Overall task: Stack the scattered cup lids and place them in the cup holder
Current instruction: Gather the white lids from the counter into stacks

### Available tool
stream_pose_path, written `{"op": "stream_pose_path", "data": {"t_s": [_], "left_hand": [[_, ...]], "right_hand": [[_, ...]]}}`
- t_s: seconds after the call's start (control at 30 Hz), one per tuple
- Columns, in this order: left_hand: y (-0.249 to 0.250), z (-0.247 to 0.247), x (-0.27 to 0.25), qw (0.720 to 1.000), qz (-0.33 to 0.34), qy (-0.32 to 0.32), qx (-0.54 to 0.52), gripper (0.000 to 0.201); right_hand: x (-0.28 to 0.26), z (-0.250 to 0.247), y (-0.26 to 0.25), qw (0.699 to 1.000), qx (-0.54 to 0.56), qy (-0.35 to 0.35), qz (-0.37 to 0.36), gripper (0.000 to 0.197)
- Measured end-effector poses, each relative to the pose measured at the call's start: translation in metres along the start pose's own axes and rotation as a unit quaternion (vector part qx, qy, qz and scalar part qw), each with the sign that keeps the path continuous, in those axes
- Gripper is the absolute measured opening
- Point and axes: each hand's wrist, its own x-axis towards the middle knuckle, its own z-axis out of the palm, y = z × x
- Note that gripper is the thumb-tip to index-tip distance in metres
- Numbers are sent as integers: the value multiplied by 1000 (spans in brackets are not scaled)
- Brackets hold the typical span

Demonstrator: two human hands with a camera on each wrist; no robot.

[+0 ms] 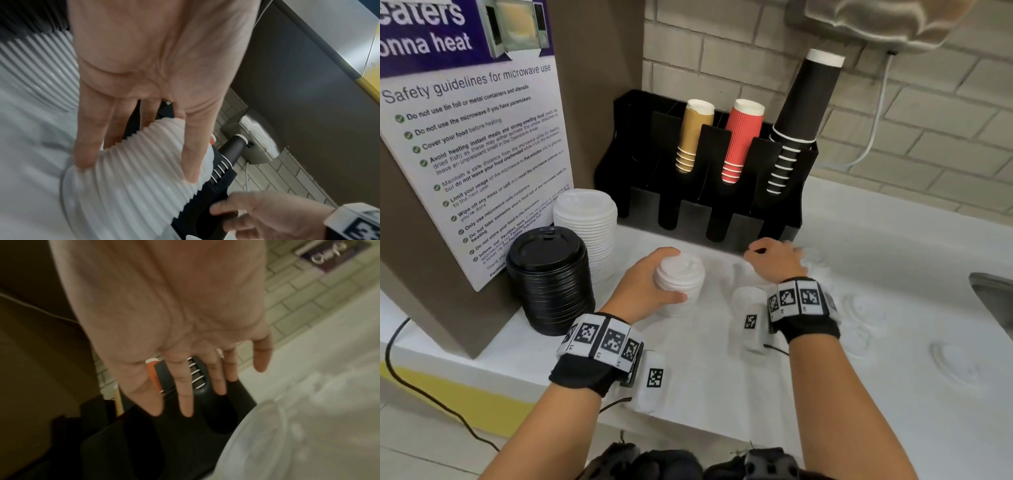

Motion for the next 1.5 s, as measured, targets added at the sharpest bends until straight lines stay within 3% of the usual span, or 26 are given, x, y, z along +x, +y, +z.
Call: {"op": "stream_pose_path", "data": {"t_s": [0.1, 0.2, 0.4, 0.57, 0.73, 0.83, 0.9, 1.03, 1.23, 1.5], "left_hand": [[2, 2, 1, 1000, 3, -5, -3, 63], [5, 5, 3, 1000, -2, -11, -8, 63], [9, 11, 6, 1000, -3, -23, 1, 64], [10, 14, 9, 1000, 0, -17, 0, 64], [10, 16, 11, 1000, 14, -14, 3, 68], [9, 18, 12, 1000, 17, -23, -6, 67], [8, 19, 13, 999, 25, -29, -6, 64], [5, 16, 15, 998, 28, -33, -46, 66], [7, 16, 19, 998, 6, -40, -37, 106], [10, 18, 17, 999, 7, -35, -35, 113]], "right_hand": [[15, -5, 2, 985, -136, -23, 106, 40], [19, -6, 5, 982, -155, -47, 102, 36], [9, -14, 3, 987, -112, -69, 90, 46], [-13, -7, -4, 999, 19, 8, -44, 54], [-40, 15, -15, 976, 87, 72, -188, 45], [-52, 20, -21, 955, 96, 125, -252, 26], [-57, 25, -26, 942, 114, 138, -283, 24], [-59, 33, -33, 946, 176, 81, -260, 46], [-56, 39, -26, 961, 167, -15, -218, 28], [-55, 40, -26, 954, 164, -22, -249, 36]]}}
